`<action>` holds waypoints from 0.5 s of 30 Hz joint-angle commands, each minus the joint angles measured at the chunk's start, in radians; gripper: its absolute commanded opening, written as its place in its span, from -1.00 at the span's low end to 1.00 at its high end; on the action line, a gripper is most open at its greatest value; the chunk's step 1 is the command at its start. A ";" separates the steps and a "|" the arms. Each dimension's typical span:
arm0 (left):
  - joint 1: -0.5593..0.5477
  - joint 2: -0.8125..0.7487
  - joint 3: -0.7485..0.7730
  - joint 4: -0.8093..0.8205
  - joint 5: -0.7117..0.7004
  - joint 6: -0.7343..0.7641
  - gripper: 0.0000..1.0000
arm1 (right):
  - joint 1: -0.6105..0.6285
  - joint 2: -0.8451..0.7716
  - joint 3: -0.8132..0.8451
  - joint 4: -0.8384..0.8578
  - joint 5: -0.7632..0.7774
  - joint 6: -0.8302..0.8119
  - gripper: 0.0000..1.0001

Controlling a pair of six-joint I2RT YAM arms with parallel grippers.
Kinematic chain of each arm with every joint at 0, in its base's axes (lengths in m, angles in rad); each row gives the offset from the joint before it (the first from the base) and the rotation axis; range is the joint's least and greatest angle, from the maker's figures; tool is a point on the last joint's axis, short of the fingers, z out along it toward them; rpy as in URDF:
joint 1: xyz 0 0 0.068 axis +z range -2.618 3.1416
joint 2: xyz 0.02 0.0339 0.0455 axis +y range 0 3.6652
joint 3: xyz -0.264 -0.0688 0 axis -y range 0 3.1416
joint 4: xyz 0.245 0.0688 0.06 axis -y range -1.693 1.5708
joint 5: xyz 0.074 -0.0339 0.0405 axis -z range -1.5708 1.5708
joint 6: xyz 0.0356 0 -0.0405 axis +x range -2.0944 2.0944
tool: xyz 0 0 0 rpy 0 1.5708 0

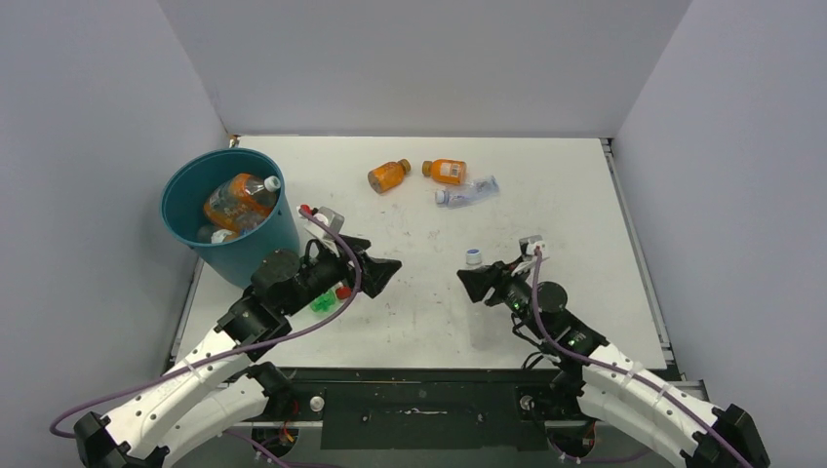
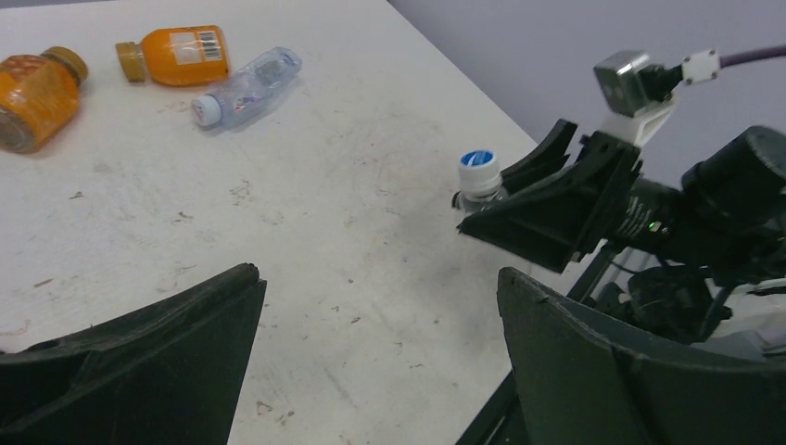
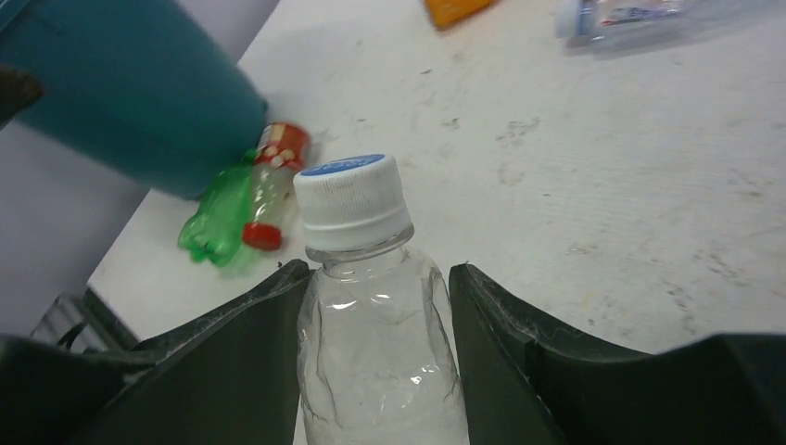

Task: Put the plastic bottles in the bin
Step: Pick up the plastic bottle from the corner of the board.

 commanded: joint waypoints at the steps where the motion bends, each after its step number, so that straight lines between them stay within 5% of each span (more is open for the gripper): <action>1: -0.004 -0.006 0.014 0.129 0.139 -0.115 0.92 | 0.130 -0.042 -0.094 0.331 -0.148 -0.119 -0.04; 6: -0.004 0.029 0.006 0.187 0.253 -0.138 0.92 | 0.273 -0.043 -0.191 0.545 -0.090 -0.177 -0.04; 15: 0.012 0.048 -0.065 0.352 0.370 -0.122 0.92 | 0.297 0.029 -0.174 0.698 0.083 -0.190 -0.17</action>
